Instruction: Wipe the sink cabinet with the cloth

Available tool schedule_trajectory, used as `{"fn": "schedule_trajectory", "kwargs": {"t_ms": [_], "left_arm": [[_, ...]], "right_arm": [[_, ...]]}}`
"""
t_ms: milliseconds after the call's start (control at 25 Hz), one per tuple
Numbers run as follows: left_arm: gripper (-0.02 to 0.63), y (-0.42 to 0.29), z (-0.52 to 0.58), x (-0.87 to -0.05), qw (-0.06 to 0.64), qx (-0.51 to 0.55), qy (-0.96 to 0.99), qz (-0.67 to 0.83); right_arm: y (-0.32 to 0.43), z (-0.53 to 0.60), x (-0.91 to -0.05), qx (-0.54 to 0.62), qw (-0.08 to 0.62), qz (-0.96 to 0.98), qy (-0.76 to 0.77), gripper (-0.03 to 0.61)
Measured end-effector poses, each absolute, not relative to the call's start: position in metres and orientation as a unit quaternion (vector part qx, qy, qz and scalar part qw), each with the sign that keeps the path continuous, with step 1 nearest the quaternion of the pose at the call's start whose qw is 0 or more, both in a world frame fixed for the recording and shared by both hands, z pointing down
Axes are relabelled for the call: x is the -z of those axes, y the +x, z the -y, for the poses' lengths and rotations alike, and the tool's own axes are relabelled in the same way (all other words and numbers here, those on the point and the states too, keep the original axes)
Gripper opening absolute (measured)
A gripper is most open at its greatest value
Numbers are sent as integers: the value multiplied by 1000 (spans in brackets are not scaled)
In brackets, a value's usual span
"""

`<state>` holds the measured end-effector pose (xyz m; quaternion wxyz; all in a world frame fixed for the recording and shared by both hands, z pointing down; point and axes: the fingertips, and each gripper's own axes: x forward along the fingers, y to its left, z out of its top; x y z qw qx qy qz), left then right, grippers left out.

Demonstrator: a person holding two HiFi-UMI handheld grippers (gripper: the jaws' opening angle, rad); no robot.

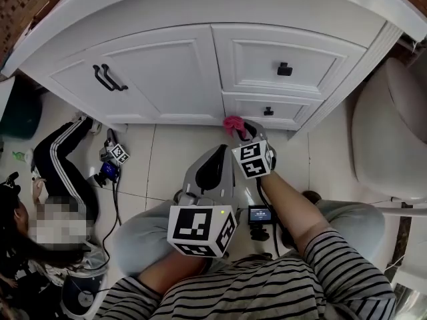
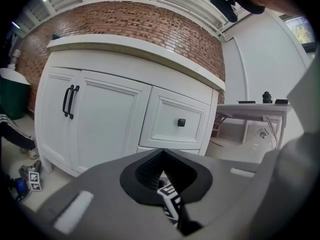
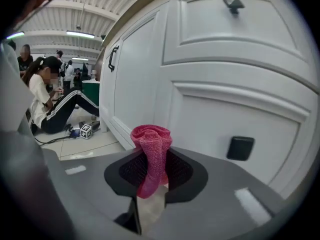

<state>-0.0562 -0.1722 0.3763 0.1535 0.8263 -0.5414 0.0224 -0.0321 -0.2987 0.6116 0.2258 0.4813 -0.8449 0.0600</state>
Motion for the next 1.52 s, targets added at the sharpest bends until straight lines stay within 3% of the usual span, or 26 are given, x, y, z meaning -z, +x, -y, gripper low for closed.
{"fn": "schedule_trajectory", "kwargs": {"t_ms": [200,560,640,760,1040,1320,1520], "left_arm": [[0,-61,176,-380,165,-26,821,546],[0,-50,180,-389,160,-33,825,541],[0,-48,179,-387,156,-34,825,542],[0,-44,173,-383,150,-39,827,541],[0,-34,166,-362,87,-46,835,541],[0,-29,150,-333,42,-45,835,546],[0,-38,137,-319,34,-33,829,557]], "right_arm": [[-25,317,-622,-33,255,840,478,94],[154,309,-646,-102,262,742,609,95],[182,304,-644,-113,269,724,624,118],[209,289,-639,-126,280,692,653,99],[231,273,-533,-133,192,674,701,92],[190,199,-381,-57,94,750,652,94],[168,138,-365,-34,48,773,631,94]]}}
